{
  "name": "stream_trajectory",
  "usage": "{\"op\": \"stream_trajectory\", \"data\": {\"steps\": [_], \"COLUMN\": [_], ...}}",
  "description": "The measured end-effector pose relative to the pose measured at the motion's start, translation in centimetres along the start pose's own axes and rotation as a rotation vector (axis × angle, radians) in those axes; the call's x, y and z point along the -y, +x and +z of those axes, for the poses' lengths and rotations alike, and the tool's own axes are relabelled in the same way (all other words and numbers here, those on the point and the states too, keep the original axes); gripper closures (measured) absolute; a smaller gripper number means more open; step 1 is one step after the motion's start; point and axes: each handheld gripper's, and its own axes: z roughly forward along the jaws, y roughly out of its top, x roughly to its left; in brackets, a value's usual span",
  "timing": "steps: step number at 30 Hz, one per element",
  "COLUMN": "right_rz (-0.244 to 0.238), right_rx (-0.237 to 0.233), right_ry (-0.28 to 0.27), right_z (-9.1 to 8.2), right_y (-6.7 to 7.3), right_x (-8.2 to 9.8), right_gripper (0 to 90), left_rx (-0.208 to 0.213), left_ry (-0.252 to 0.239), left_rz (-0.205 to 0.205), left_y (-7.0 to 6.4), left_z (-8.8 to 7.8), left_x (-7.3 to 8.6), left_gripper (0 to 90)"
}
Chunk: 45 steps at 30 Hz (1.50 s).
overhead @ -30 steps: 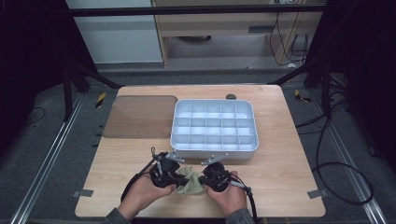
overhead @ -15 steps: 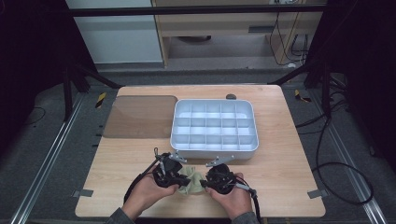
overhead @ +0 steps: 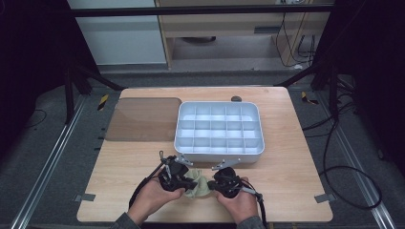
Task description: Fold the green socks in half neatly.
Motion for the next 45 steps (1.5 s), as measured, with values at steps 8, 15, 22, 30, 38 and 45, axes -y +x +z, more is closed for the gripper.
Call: {"op": "stream_trajectory", "data": {"steps": [8, 15, 22, 30, 38, 45], "right_rz": [-0.001, 0.012, 0.025, 0.045, 0.036, 0.011], "right_rx": [0.0, 0.007, 0.03, 0.046, 0.059, 0.058], "right_ry": [-0.002, -0.022, -0.04, -0.057, -0.078, -0.065], "right_z": [0.1, 0.0, -0.8, -1.6, -2.6, -2.0], "right_y": [-0.1, -0.5, -0.9, -1.4, -0.8, 0.5], "right_x": [0.0, 0.0, 0.2, 0.3, -0.2, -1.0], "right_gripper": [87.7, 82.7, 74.5, 69.6, 65.8, 54.0], "left_rx": [0.007, 0.015, 0.012, 0.03, -0.04, -0.094], "left_ry": [-0.006, -0.006, -0.018, -0.053, -0.106, -0.104], "left_rz": [-0.005, -0.002, 0.009, 0.006, 0.007, -0.027], "left_y": [-0.2, -0.5, -1.1, -1.6, -1.0, 1.2], "left_z": [0.4, 0.5, 0.4, 0.7, -0.8, -1.2], "left_x": [-0.3, -0.3, -0.4, -0.6, -0.2, 1.8], "left_gripper": [81.6, 81.5, 80.3, 71.0, 58.2, 51.2]}}
